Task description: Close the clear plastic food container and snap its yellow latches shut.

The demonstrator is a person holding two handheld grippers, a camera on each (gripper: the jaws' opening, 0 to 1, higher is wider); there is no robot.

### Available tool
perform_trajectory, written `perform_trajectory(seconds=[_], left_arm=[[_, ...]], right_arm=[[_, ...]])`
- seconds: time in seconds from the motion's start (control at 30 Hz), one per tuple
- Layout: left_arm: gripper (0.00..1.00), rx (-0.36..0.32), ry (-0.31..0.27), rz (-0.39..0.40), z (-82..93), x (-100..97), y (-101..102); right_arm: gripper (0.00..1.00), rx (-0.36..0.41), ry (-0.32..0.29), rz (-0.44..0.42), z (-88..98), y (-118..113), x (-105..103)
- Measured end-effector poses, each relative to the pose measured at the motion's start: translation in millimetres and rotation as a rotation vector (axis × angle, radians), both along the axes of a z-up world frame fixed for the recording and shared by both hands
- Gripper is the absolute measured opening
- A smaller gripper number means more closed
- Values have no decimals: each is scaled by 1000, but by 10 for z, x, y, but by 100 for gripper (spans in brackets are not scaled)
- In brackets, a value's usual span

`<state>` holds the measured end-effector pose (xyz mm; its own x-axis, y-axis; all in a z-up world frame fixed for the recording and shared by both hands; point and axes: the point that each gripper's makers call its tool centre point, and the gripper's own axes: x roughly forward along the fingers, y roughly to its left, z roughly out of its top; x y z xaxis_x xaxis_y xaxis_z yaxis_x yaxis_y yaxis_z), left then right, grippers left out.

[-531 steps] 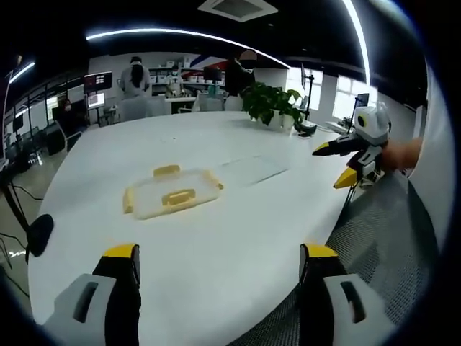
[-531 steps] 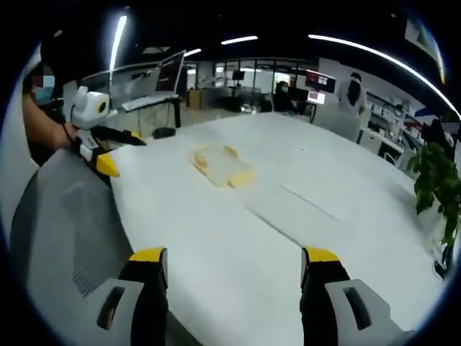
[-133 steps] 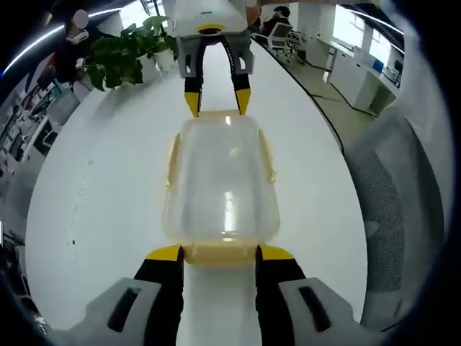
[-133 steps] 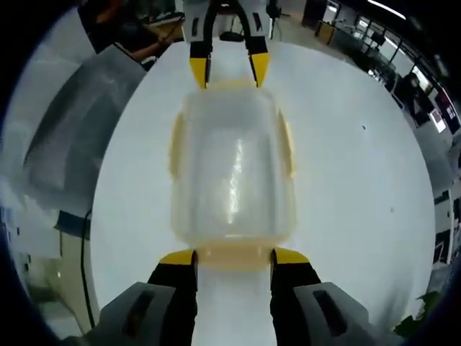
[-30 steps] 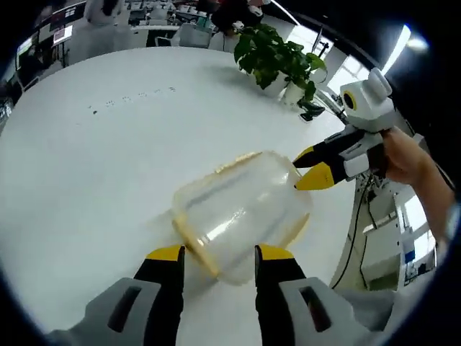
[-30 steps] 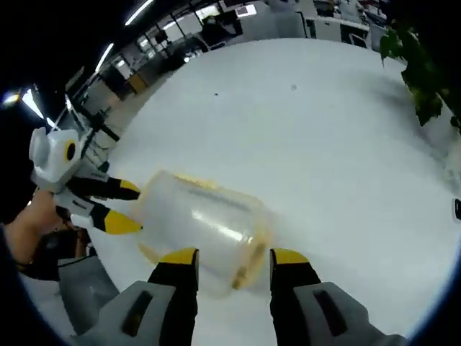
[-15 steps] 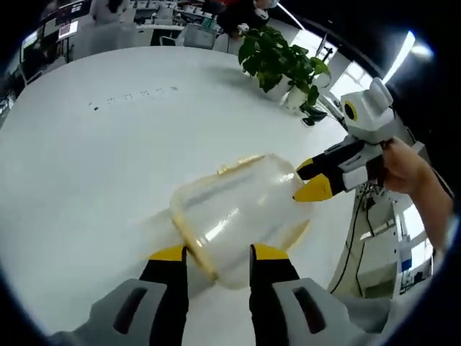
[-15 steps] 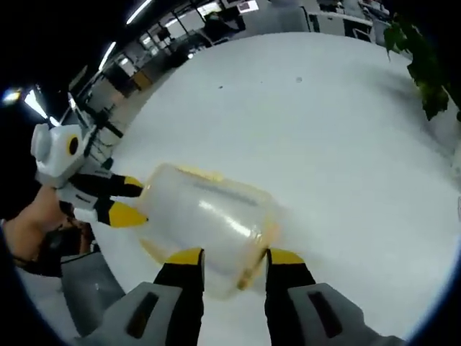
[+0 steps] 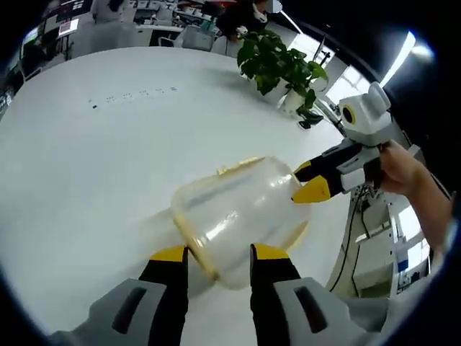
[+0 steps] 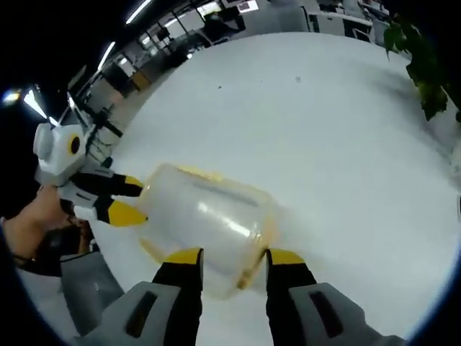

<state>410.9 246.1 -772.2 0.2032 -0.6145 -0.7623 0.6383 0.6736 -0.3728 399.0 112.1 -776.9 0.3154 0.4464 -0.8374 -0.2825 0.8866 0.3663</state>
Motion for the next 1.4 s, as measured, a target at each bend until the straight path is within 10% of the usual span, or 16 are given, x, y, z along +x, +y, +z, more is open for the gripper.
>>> perform_trajectory(seconds=[0.47,0.57,1.4], left_arm=[[35,-20,18,-35,3,0,-12],[38,47,-100,-144,39,56,-1],[39,151,-278,-393,270,142,75]], right_arm=[[35,-54,-34,87,48,-9,38],[34,-66,-45,121,64,-4,12],[40,-283,-127,485,114,21,-19]])
